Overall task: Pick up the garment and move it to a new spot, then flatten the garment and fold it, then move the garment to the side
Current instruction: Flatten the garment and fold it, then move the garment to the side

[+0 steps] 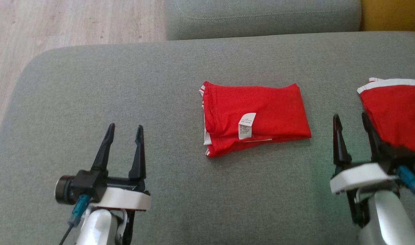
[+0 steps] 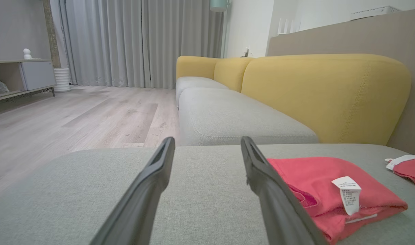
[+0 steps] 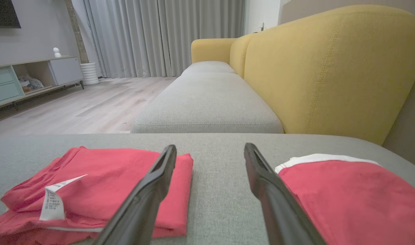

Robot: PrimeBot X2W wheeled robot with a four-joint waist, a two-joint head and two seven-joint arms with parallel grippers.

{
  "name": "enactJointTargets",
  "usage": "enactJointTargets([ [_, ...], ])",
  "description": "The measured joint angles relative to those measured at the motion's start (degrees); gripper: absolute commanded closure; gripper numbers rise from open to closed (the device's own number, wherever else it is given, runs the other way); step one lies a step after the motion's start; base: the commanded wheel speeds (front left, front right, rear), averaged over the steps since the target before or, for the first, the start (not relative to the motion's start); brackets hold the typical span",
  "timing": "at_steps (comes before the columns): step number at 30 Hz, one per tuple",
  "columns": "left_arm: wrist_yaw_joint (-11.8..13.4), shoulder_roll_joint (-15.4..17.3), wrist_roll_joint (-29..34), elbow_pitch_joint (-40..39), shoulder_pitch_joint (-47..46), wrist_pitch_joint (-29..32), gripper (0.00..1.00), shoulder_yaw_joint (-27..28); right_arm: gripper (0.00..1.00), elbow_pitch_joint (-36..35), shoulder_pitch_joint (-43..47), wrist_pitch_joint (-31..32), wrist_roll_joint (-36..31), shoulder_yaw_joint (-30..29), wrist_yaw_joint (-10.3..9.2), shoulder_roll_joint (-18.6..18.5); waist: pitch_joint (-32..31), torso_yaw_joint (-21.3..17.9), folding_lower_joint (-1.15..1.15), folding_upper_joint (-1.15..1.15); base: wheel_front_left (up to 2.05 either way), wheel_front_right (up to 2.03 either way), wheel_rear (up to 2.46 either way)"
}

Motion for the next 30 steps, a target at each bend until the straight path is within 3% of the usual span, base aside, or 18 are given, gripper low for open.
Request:
enactJointTargets([
  [6, 0.0, 0.0, 0.0, 0.8, 0.4, 0.0, 0.00, 0.6, 0.00, -1.8, 4.0, 0.0, 0.9, 0.4, 0.00, 0.5, 0.4, -0.5, 0.00, 0.00, 0.00, 0.00, 0.00],
  [19, -0.1, 0.0, -0.3, 1.9, 0.0, 0.0, 0.00, -0.5, 0.00, -2.3, 3.4, 0.0, 0.9, -0.1, 0.00, 0.5, 2.1, 1.1, 0.00, 0.00, 0.00, 0.00, 0.00],
  [24, -0.5, -0.1, -0.3, 2.4, -1.5, 0.0, 0.00, -1.8, 0.00, -0.7, -1.8, 3.9, 0.8, -0.5, 0.00, 0.5, 4.6, 2.8, 0.01, 0.00, 0.00, 0.00, 0.00],
  [30, -0.5, -0.1, -0.7, 2.5, -4.9, 0.0, 0.00, -3.1, 0.00, 6.7, -10.4, 10.3, 1.9, -2.1, 0.00, 0.5, 8.1, 5.4, 0.02, 0.00, 0.00, 0.00, 0.00],
])
